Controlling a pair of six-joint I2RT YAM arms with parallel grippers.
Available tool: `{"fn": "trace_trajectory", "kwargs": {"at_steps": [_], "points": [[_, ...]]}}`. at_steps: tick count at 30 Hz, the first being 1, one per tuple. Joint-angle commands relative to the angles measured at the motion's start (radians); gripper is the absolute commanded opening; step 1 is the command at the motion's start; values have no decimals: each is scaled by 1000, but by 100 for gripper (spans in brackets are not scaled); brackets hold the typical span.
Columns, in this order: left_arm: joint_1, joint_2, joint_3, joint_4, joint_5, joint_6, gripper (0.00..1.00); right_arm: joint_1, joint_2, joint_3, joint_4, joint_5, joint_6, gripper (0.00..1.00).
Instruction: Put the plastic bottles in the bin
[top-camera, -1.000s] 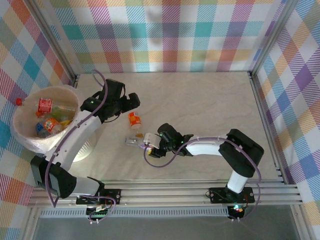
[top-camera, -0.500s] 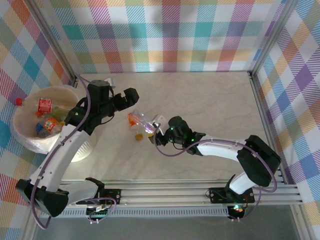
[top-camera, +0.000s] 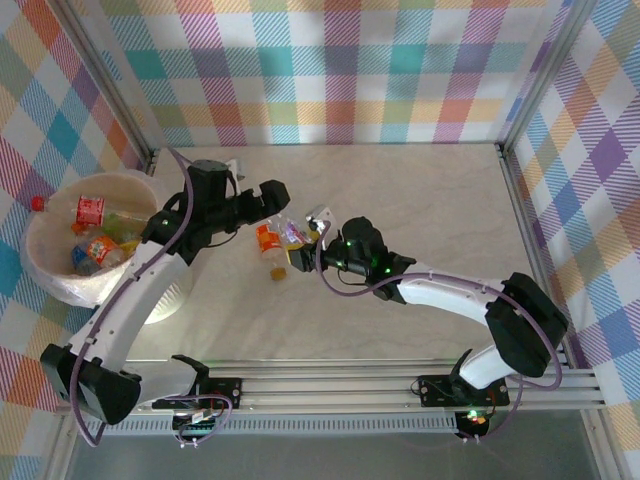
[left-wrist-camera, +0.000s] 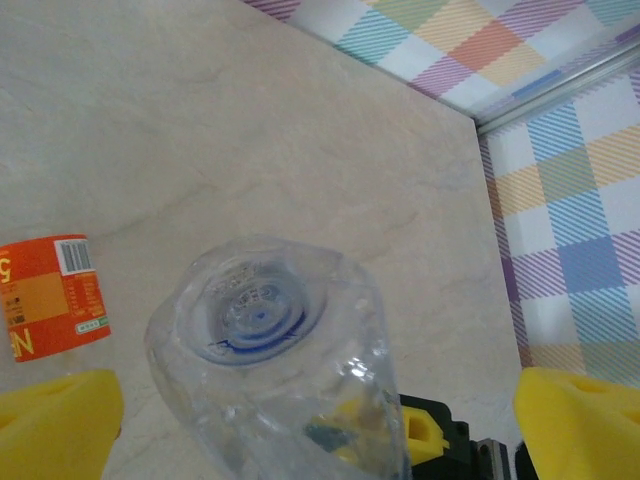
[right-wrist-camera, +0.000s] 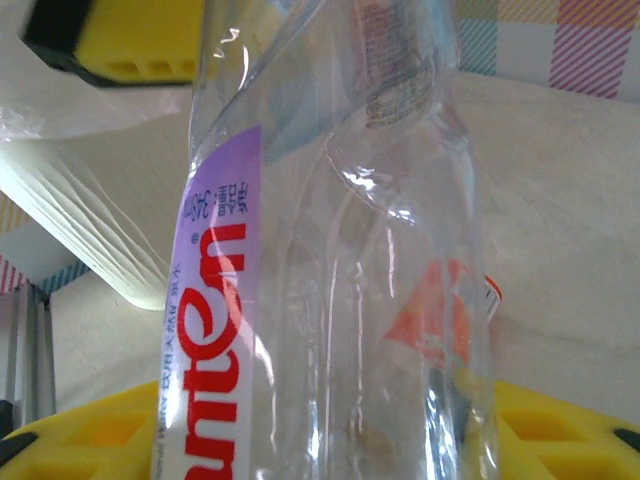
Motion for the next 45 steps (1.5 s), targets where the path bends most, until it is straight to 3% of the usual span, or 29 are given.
{"fn": "trace_trajectory", "kwargs": {"at_steps": [1,9,16,22,26,32,36,41,45], "points": [[2,10,-12,42,48,-23,100,6,1,44,84,-22,14,49],[0,25,-29,54,42,-51,91,15,20,79,88,-55,-31,53],[0,17,-47,111,62,-61,69,18,27,99,71,-119,-51,58],[0,-14,-67,124,2,-64,58,18,20,96,55,-130,-68,62],[1,-29,-60,114,-33,-62,57,18,7,93,26,-124,-87,76],[6,-51,6,0,-166,-23,57,18,-47,123,-129,-40,-100,100],[11,-73,84,-91,-273,36,57,17,-97,132,-210,55,-110,100],[18,-103,187,-199,-440,106,59,15,-144,101,-190,246,-83,100],[24,-127,278,-279,-586,168,58,11,-169,85,-180,323,-76,100]]}}
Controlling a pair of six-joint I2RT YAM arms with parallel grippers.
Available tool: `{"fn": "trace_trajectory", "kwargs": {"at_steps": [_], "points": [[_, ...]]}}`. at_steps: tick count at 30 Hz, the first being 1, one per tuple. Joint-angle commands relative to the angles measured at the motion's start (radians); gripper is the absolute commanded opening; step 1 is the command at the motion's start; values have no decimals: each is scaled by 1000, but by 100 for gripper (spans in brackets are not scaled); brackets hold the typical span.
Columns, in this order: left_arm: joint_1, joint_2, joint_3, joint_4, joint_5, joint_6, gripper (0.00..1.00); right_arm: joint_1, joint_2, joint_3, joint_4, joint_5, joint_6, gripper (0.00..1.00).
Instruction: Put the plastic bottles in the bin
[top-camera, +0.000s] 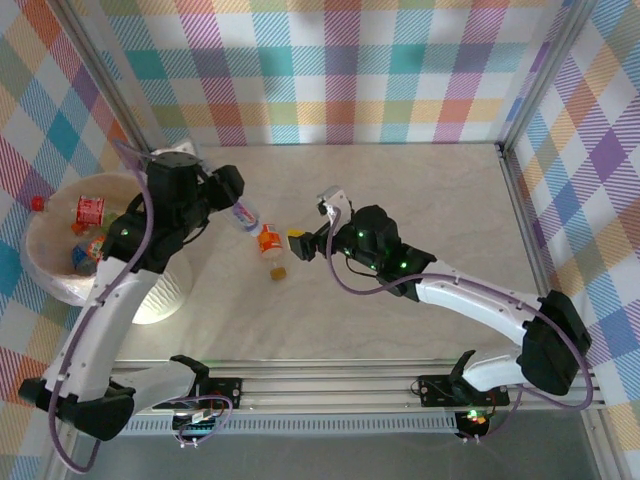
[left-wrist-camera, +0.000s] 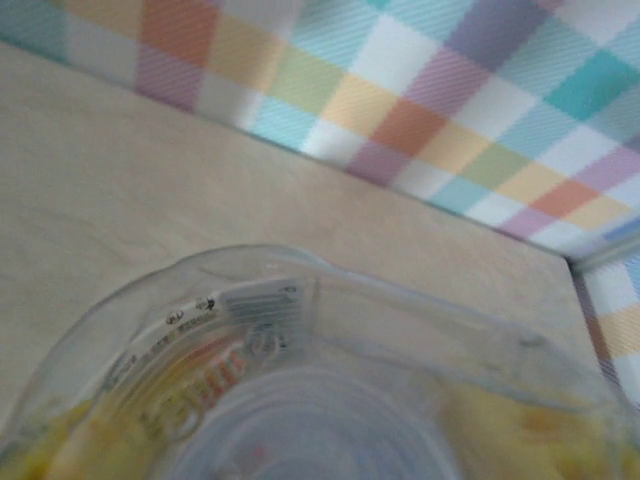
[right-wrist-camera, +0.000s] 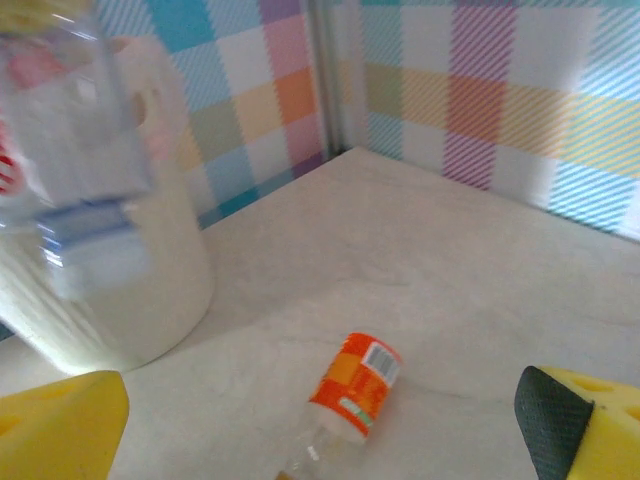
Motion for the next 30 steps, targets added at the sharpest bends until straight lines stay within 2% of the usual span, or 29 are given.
{"fn": "trace_trajectory", "kwargs": {"at_steps": [1,4,7,12,16,30], "points": [[16,-37,80,-102,-192,91,59,-1,-28,-16,9,115,13,100],[36,-50,136,-144,-275,120,59,-4,-33,-28,22,142,11,100],[81,-42,213,-187,-282,139,59,-4,-34,-35,36,154,1,100],[134,-14,305,-236,-418,204,59,-4,-31,-35,35,157,-19,100],[225,32,394,-285,-490,256,59,-4,-32,-30,28,157,-29,100],[744,132,445,-386,-244,278,59,-4,-4,16,-13,157,-47,100]]}}
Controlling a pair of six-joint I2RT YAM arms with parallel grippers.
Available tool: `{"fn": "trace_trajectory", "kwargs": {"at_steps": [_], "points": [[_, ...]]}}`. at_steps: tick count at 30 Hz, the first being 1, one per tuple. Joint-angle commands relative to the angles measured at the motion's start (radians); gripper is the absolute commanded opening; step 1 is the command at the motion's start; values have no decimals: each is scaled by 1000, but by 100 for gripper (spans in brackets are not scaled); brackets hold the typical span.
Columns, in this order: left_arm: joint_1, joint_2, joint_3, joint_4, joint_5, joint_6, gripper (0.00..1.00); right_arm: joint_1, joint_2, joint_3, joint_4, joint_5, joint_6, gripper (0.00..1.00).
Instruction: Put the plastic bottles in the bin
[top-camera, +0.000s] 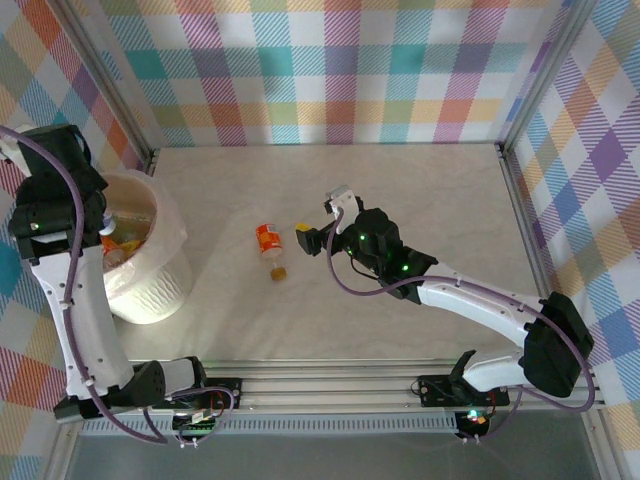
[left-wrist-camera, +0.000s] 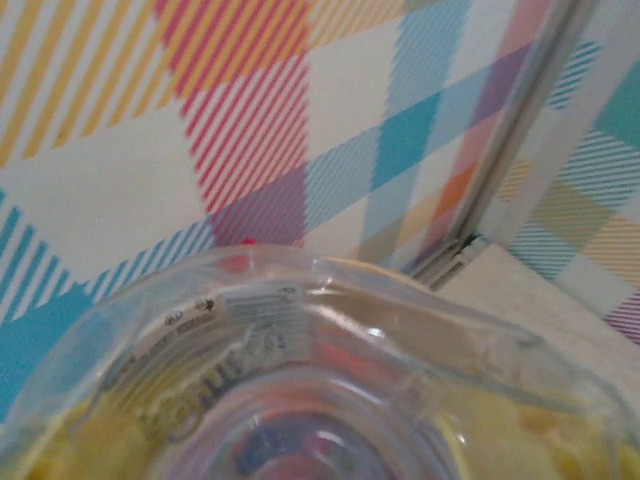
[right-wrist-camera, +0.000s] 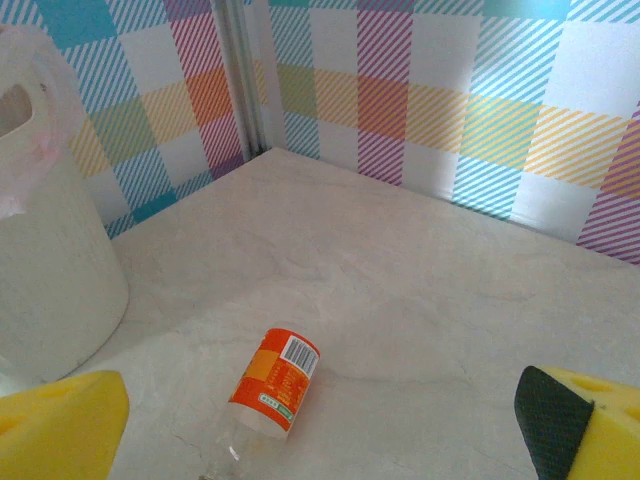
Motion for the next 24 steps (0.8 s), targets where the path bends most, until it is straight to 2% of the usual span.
{"fn": "trace_trajectory", "kwargs": {"at_steps": [1,7,11,15,20,24], "points": [[101,12,33,-67,73,14,59,-4,15,58,-20,5,-28,100],[297,44,15,-121,143,-4,60,-3,54,123,-46,-33,-70,100],[378,92,14,-155,183,-1,60,-3,62,144,-53,-46,-87,100],[396,125,-26,-157,305,-2,61,-3,64,144,-52,-46,-88,100],[396,212,22,-206,454,2,69,-4,65,141,-58,-51,-65,100],[396,252,90,-238,437,2,79,-4,68,136,-58,-41,-67,100]]}}
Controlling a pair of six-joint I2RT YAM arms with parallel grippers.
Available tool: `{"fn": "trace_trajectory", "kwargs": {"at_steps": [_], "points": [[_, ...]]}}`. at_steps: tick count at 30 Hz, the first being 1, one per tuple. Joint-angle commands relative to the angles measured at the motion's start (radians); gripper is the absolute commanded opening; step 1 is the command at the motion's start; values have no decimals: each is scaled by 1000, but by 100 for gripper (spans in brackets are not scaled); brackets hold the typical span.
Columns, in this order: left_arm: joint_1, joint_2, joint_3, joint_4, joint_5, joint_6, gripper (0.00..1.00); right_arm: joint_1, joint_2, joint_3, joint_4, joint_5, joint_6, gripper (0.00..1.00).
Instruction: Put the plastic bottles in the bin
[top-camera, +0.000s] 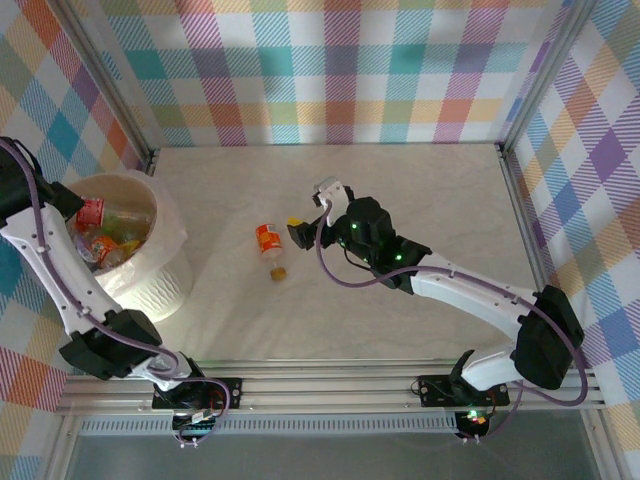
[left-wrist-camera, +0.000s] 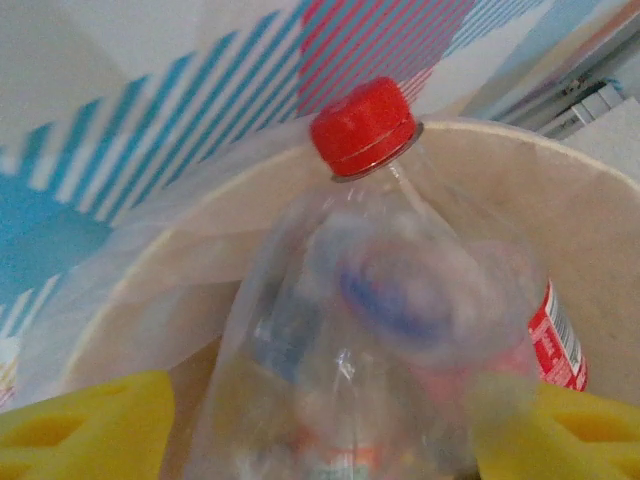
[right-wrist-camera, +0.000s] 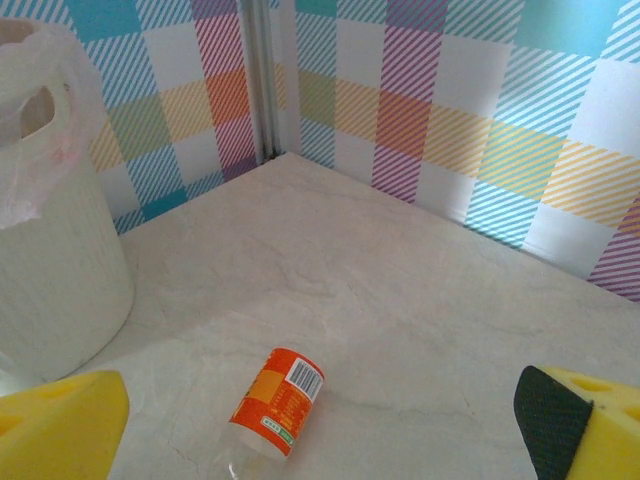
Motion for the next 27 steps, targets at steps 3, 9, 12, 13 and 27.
{"fn": "trace_trajectory", "kwargs": {"at_steps": [3,9,12,13,27], "points": [[5,-28,62,-25,25,-6,82,-3,7,14,3,18,11,100],[-43,-104,63,23,98,-30,88,-2,14,2,22,22,17,100],[-87,-126,48,59,105,-36,93,-4,18,0,20,19,27,100],[-89,-124,43,70,110,-40,96,-3,16,-2,19,18,31,100],[-89,-11,-80,113,79,-73,100,-4,10,-29,14,16,34,100]]}}
